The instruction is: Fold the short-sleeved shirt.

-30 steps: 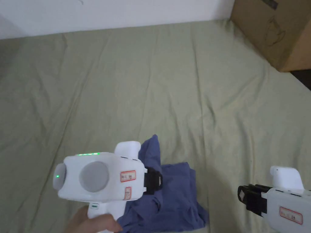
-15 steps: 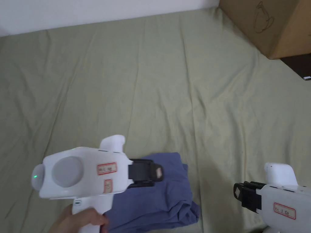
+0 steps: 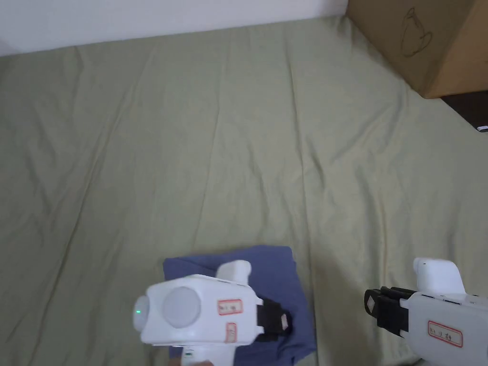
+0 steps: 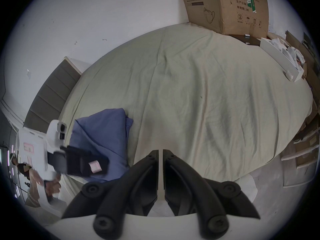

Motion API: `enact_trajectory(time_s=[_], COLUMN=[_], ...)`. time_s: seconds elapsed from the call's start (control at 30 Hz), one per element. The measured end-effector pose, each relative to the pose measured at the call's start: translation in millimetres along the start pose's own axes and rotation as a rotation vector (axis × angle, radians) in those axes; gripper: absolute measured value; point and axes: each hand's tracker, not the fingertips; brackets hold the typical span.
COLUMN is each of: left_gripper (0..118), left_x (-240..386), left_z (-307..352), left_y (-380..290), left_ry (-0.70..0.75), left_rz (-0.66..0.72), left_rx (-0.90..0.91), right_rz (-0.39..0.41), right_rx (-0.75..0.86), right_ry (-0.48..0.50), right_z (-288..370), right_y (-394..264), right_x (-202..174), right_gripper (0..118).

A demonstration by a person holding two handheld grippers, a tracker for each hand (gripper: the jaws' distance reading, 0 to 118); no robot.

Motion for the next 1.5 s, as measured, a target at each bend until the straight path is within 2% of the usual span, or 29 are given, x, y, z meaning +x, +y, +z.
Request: enact_trajectory(time_s=[0.1, 0.27, 0.37, 0.53, 0.63, 0.73, 0.83, 0.97, 1.0, 1.03, 1.07, 1.1, 1.13, 1.17, 1.27, 1.4, 1.5], left_gripper=[1, 1, 1, 1, 1, 1, 1, 3, 11, 28, 66, 93, 107, 111, 110, 110, 110], left_x=[14.3, 16.0, 14.0, 2.6, -5.8, -46.6, -81.6, -111.5, -116.7, -120.8, -124.6, -127.9, -131.8, -133.4, -139.2, -164.3, -175.5], left_z=[-24.4, -50.7, -29.6, 35.6, 88.8, 125.8, 148.7, 165.5, 165.5, 165.5, 165.1, 163.3, 158.4, 155.0, 143.6, 118.5, 100.2], left_y=[-7.7, -18.8, -16.1, -9.3, -17.8, -26.6, -41.9, -62.9, -65.8, -67.7, -68.5, -67.9, -66.6, -65.6, -61.5, -46.1, -33.6], left_ry=[-0.026, 0.005, -0.049, -0.14, -0.18, -0.195, -0.138, -0.102, -0.111, -0.123, -0.139, -0.143, -0.145, -0.146, -0.161, -0.192, -0.301], left_rz=[-0.1, -0.117, -0.114, -0.077, -0.002, 0.083, 0.175, 0.219, 0.251, 0.269, 0.287, 0.296, 0.3, 0.307, 0.32, 0.389, 0.461], left_rx=[-0.075, -0.163, -0.116, 0.062, 0.172, 0.273, 0.338, 0.371, 0.396, 0.4, 0.397, 0.387, 0.378, 0.364, 0.327, 0.302, 0.283], right_rz=[-0.007, -0.01, 0.002, 0.019, 0.079, 0.155, 0.213, 0.318, 0.331, 0.335, 0.331, 0.326, 0.315, 0.297, 0.197, 0.246, 0.244], right_rx=[-0.009, -0.016, -0.01, 0.009, 0.016, 0.013, -0.01, -0.058, -0.081, -0.105, -0.136, -0.172, -0.202, -0.219, -0.22, -0.213, -0.208], right_ry=[-0.007, -0.008, -0.011, 0.013, 0.045, 0.09, 0.152, 0.168, 0.166, 0.163, 0.155, 0.128, 0.111, 0.109, 0.137, 0.136, 0.13], right_z=[-1.4, -0.4, 3.6, 8.1, 6.8, -1.9, -18.1, -47.3, -56.9, -67.1, -78.0, -89.5, -99.8, -106.9, -111.8, -107.6, -106.8], right_y=[-2.3, -5.1, -3.5, 7.9, 18.9, 29.5, 36.7, 36.8, 35.3, 33.5, 31.7, 29.2, 26.5, 24.6, 24.6, 26.2, 25.1], right_x=[2.9, 4.9, 4.0, -6.0, -25.7, -54.1, -85.6, -125.0, -132.1, -134.5, -136.2, -136.8, -134.8, -132.0, -123.8, -124.1, -124.7], right_gripper=[5, 5, 5, 5, 5, 5, 5, 5, 5, 5, 5, 5, 5, 5, 5, 5, 5])
